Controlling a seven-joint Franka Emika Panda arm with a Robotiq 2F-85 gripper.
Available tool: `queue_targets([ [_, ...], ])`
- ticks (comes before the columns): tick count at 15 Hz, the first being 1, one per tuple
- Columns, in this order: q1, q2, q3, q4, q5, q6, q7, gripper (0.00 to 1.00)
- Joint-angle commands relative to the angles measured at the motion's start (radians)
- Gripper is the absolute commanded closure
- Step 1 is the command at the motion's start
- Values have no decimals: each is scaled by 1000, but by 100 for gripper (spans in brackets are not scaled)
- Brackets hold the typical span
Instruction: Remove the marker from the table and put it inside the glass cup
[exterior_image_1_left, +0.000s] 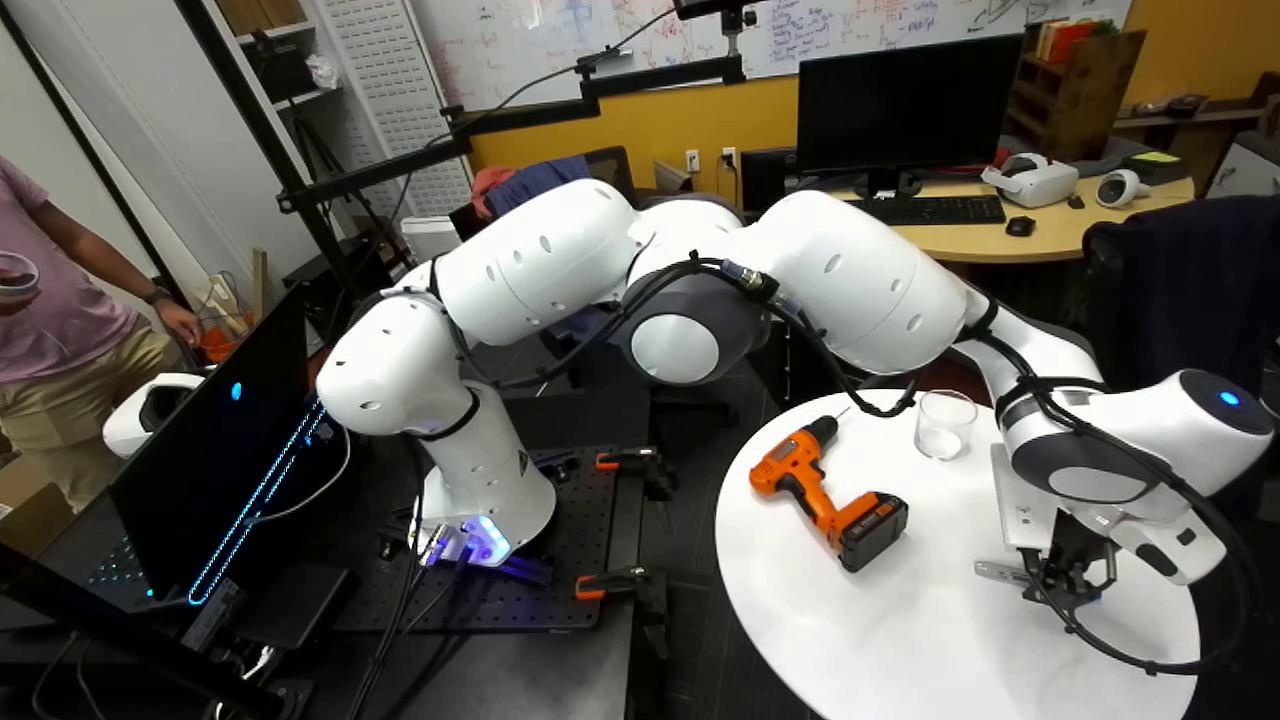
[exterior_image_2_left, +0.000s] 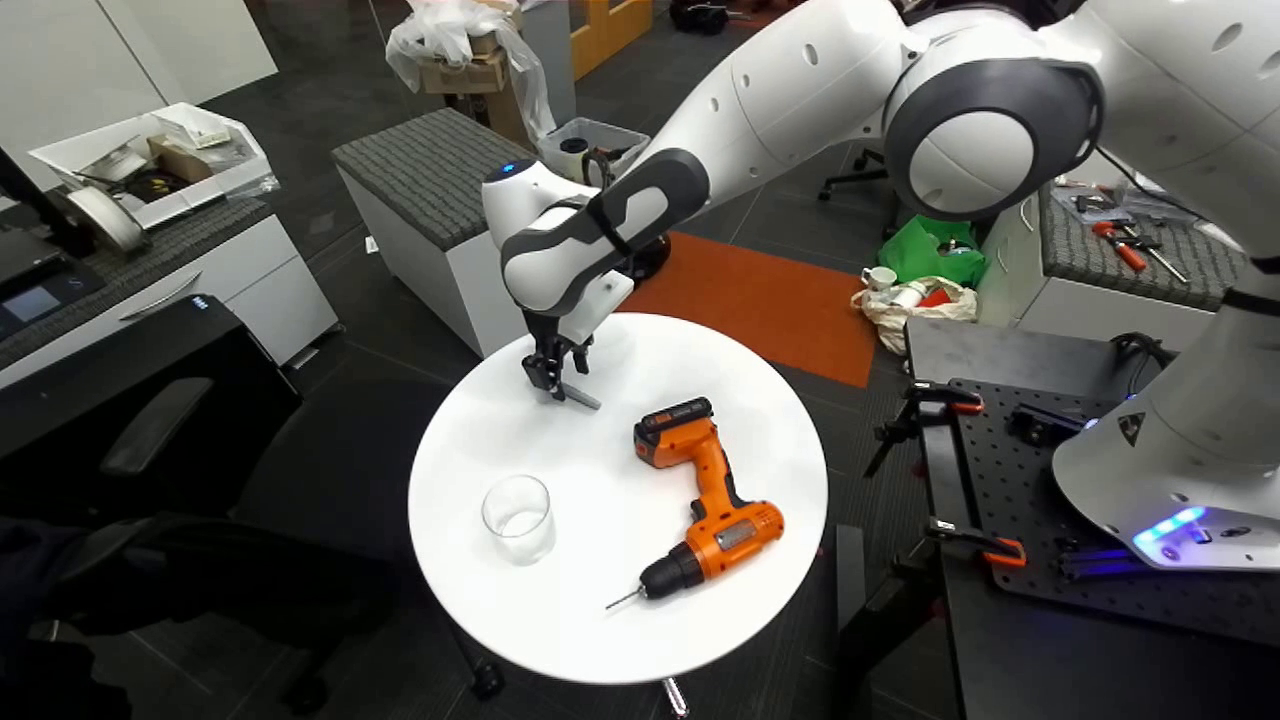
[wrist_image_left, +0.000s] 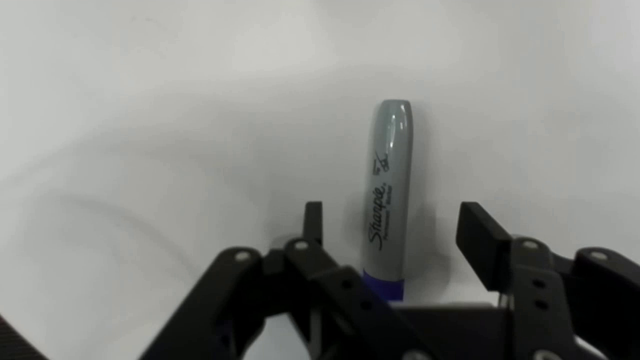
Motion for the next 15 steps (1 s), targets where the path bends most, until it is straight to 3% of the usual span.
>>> queue_targets([
  [1,13,49,-13,94,2,-67,24,35],
  [6,18,87,-16,146,-4,-99,27,41],
  [7,20,94,-16,156,-4,-104,27,45],
  [8,20,100,-16,164,-5,-107,27,65],
  [12,26,116,-20,188,-9,-108,29,96],
  [13,26,118,-20,192,-8,-110,29,100],
  [15,28,121,-20,199,-9,-111,31,95],
])
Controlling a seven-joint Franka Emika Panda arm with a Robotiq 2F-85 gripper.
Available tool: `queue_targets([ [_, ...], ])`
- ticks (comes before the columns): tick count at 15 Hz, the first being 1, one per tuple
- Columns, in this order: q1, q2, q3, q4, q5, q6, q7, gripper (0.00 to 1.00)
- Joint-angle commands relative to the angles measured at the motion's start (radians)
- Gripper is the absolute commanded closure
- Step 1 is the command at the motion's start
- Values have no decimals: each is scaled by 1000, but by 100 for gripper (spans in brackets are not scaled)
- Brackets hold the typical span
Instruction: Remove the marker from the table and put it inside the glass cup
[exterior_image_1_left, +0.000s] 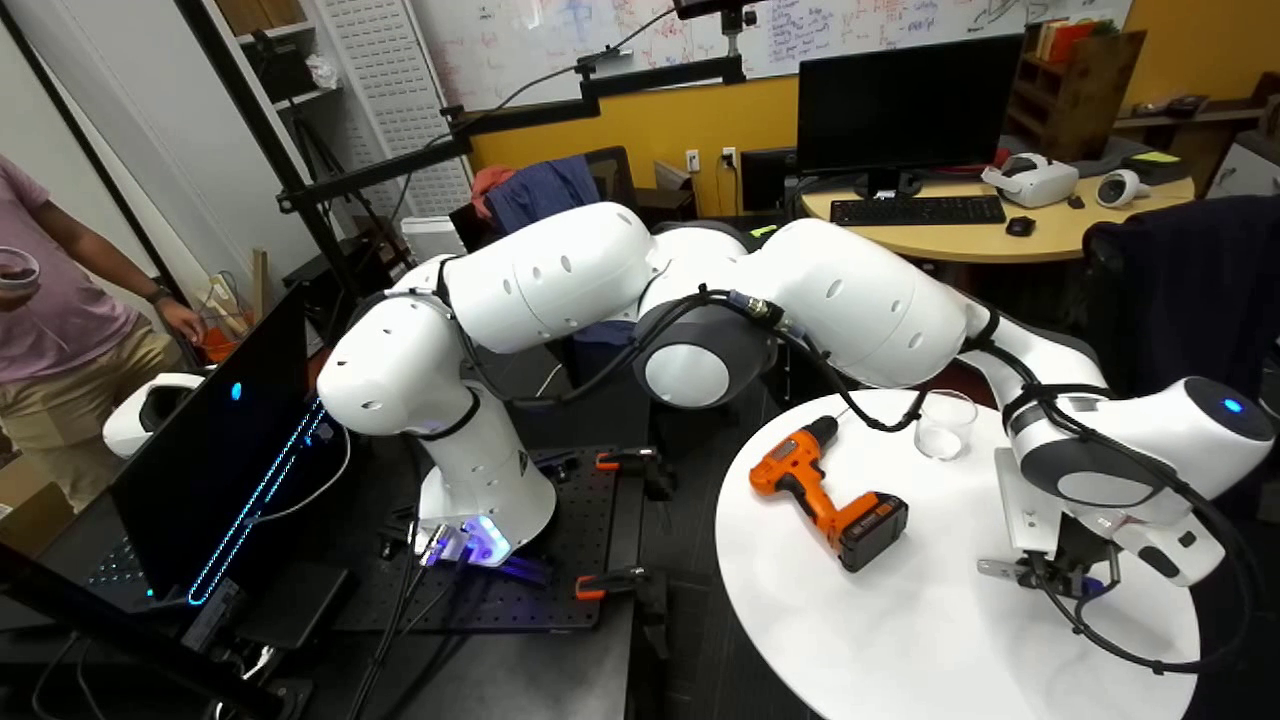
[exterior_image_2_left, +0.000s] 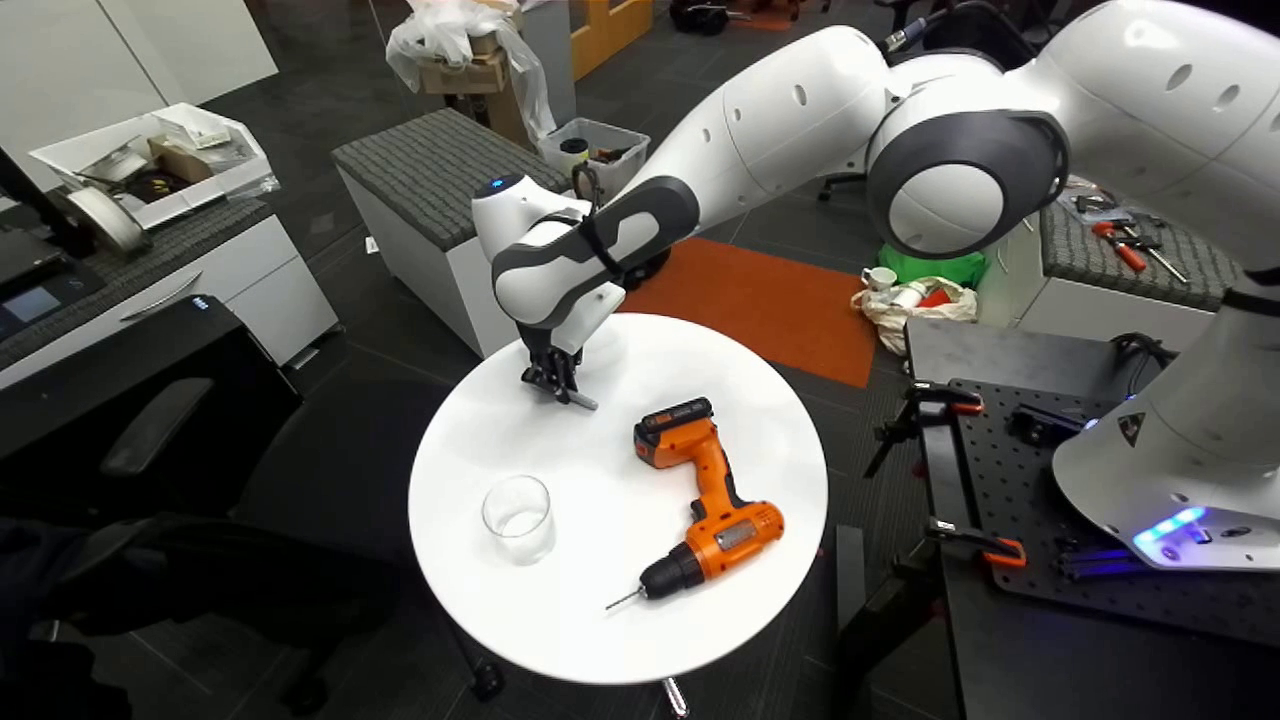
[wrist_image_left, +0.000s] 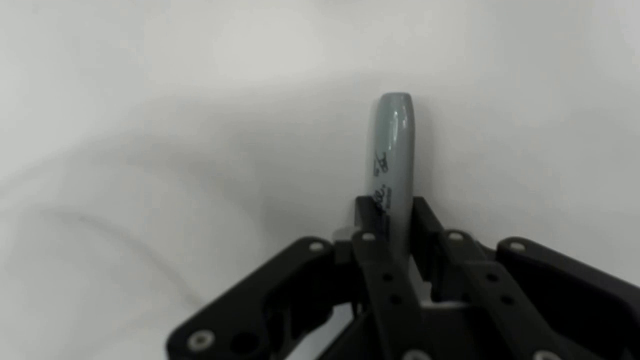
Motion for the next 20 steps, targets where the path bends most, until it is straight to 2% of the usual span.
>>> queue_targets([
  [1,15,26,-16,60,-8,-45,30,95],
  [7,51,-14,-51,14,-42,11,70,95],
  [20,179,-101,-174,-39,-162,85,181,95],
])
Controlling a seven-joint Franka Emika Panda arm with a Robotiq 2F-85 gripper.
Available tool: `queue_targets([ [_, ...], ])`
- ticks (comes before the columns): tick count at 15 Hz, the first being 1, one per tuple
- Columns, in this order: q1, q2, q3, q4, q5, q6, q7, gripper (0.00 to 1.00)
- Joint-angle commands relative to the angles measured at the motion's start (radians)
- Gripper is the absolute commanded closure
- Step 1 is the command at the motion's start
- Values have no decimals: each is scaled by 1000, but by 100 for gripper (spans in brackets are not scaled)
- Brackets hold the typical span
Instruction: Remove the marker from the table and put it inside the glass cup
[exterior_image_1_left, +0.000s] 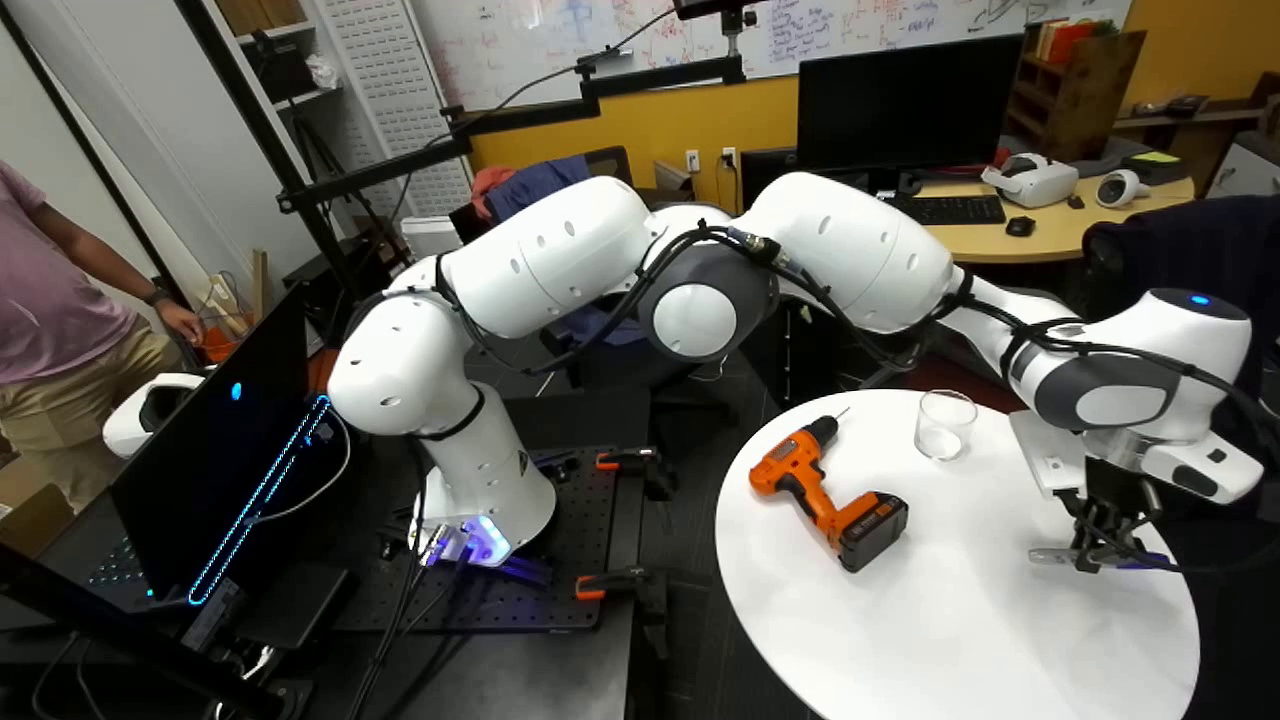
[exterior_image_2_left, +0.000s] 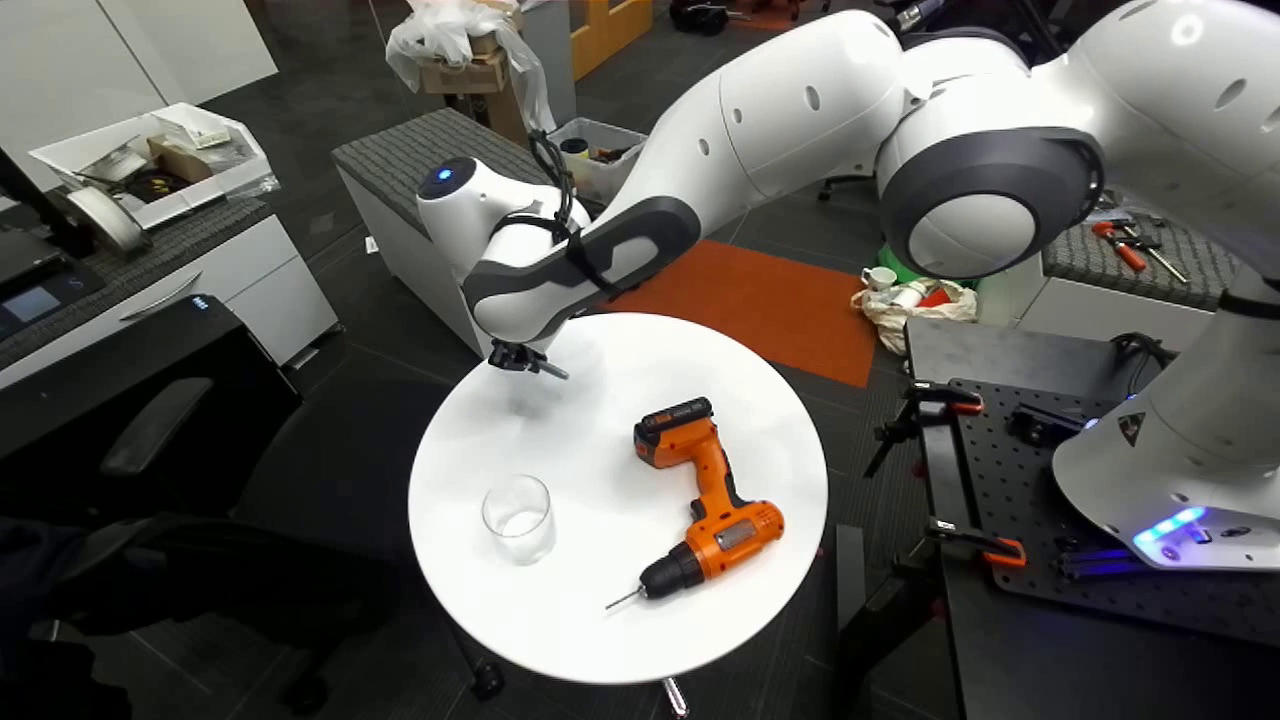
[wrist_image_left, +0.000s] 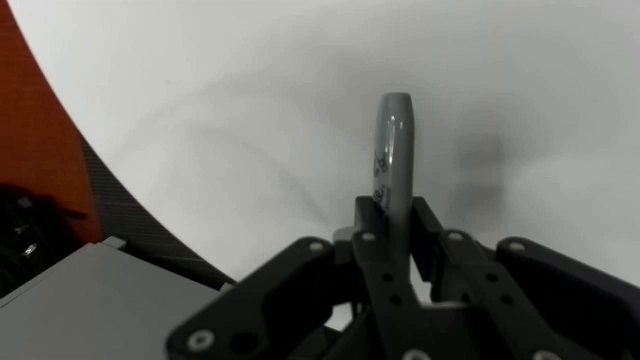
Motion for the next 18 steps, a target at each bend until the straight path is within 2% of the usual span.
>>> queue_targets([
  [1,38,-66,-39,-72,-28,33,42,95],
  [6,77,-138,-71,-148,-40,34,44,95],
  [7,71,-155,-54,-163,-64,28,55,95],
  [12,99,-255,-55,-280,-109,10,77,95],
  [18,154,-294,-85,-340,-214,25,185,95],
])
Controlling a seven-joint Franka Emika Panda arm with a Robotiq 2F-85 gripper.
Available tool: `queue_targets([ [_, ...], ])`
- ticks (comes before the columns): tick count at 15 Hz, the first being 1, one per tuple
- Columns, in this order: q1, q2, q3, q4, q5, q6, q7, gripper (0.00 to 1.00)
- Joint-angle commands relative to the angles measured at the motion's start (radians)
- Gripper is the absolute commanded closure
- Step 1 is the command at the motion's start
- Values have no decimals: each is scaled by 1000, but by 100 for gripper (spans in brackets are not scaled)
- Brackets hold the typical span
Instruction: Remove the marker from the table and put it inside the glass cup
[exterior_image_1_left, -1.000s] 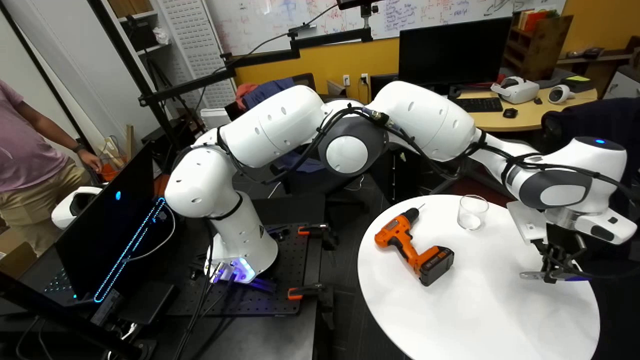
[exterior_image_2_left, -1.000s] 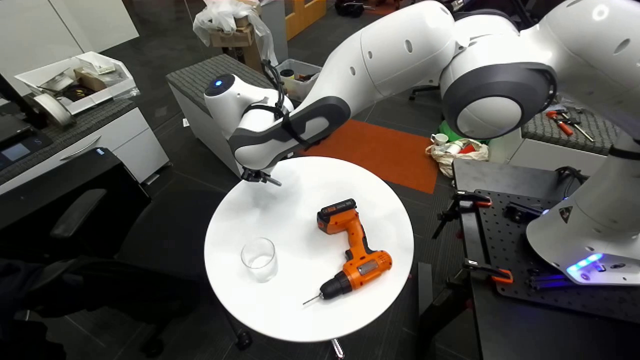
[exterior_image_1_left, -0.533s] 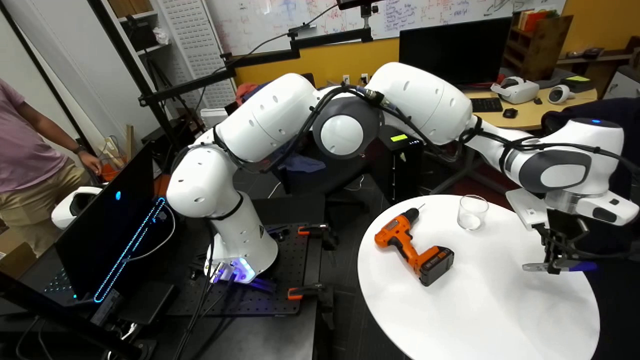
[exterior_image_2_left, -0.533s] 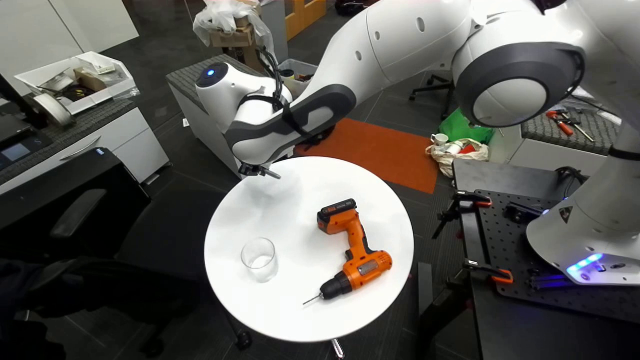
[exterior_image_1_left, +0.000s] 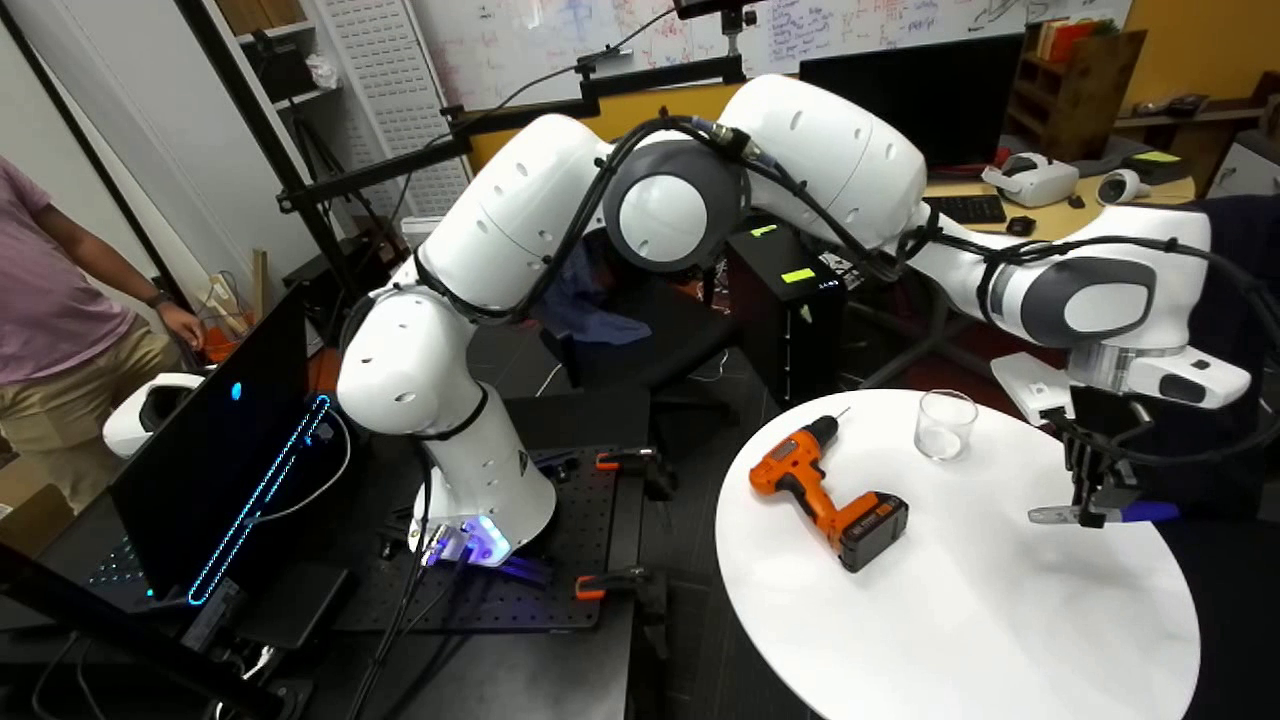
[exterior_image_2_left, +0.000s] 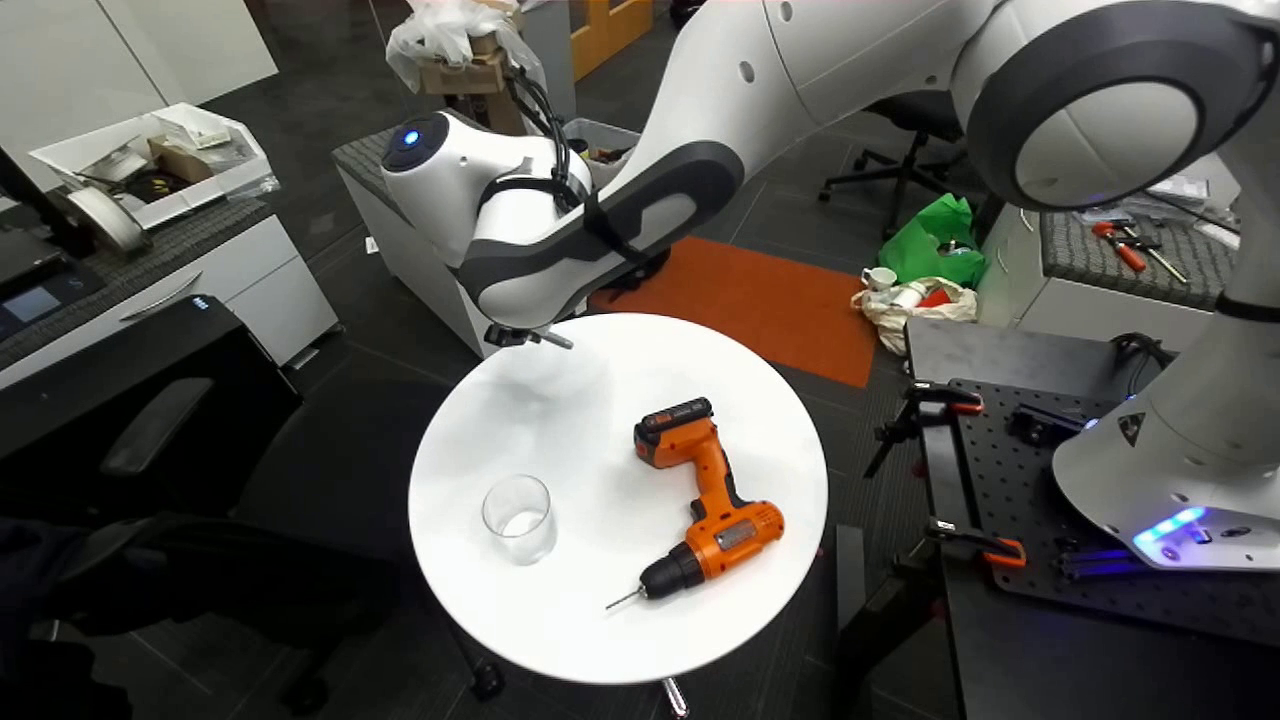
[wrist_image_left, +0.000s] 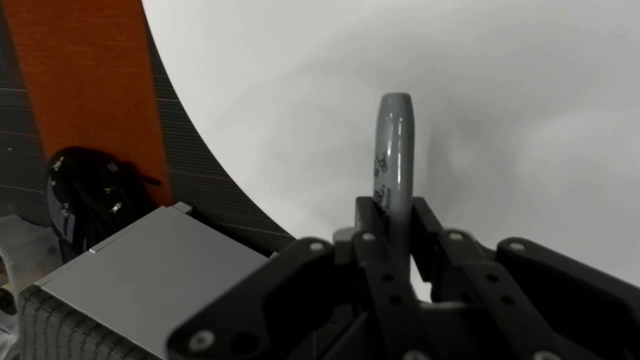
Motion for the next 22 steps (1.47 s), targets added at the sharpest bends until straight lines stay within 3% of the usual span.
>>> queue_targets([
  [1,57,-53,-41,-84,-85,20,104,95],
  [12,166,-18,-93,-65,-276,-28,282,95],
  [22,216,37,-93,-14,-388,-157,405,95],
])
